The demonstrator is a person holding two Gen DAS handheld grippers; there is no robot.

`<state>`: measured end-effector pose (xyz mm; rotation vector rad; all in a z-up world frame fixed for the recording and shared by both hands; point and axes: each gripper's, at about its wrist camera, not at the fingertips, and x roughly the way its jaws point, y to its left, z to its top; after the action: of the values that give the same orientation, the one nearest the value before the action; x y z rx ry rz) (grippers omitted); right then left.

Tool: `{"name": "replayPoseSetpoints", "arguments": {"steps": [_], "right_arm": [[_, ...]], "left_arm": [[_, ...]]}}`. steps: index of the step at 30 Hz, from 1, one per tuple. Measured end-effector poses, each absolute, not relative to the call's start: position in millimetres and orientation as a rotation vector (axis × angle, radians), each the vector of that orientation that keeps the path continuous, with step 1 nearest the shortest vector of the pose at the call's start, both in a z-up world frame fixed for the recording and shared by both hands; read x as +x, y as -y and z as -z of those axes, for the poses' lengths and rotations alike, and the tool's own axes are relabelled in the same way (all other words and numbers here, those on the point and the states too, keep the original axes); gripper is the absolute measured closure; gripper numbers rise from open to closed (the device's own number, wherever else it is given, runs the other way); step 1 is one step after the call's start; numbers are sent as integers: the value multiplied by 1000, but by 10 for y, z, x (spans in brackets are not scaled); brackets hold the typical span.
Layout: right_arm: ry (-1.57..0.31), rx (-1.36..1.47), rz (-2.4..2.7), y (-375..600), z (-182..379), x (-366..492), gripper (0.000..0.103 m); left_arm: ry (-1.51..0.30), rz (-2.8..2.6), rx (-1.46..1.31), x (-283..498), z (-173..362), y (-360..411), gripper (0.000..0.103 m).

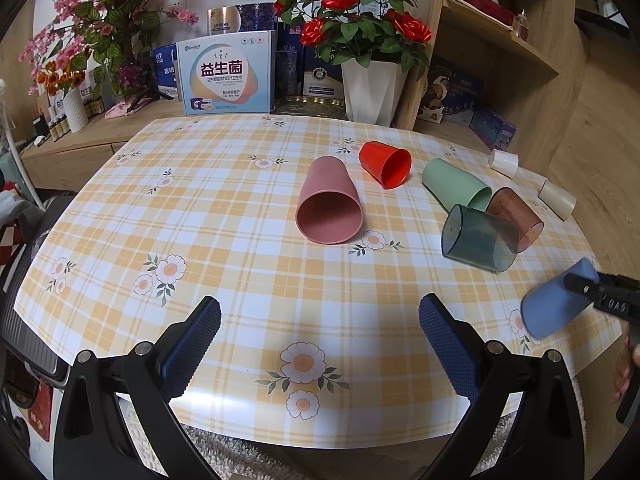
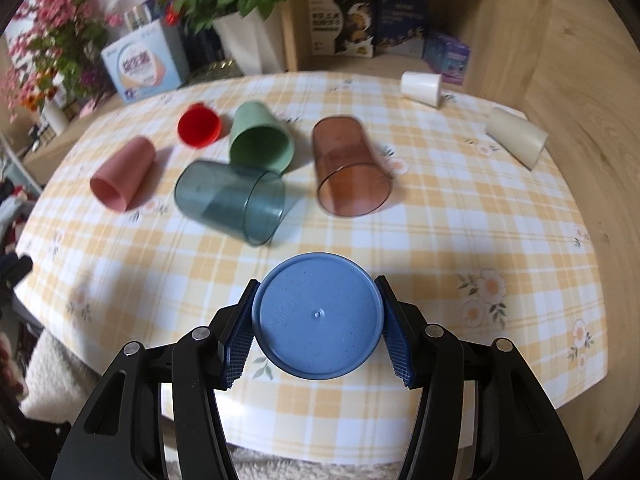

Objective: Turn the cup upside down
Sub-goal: 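Rotate the blue cup with the right tool so its base faces up, then lower the blue cup upside down onto the table and open the right tool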

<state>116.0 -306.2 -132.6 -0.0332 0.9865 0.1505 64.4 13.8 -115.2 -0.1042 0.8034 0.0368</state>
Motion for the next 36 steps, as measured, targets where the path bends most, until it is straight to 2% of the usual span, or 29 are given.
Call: {"name": "replayPoseSetpoints", "arguments": {"steps": [16, 21, 29, 30, 31, 36], "right_arm": [[-981, -51, -143, 2975, 1344, 1160, 48], [-951, 9, -143, 3012, 1213, 1138, 47], [-731, 41, -198, 2930, 386, 824, 29], [-704, 39, -197, 2917, 273, 768, 24], [-678, 39, -196, 2905, 178, 711, 14], [-557, 54, -195, 2868, -218, 376, 14]], "left_arm": [[-813, -28, -109, 632, 1155, -153, 6], [-769, -10, -80, 616, 973, -145, 6], [-629, 62, -11, 471, 339, -71, 6], [-604, 74, -2, 430, 219, -54, 6], [-583, 79, 5, 396, 118, -38, 6], [-478, 84, 35, 162, -317, 40, 6]]}}
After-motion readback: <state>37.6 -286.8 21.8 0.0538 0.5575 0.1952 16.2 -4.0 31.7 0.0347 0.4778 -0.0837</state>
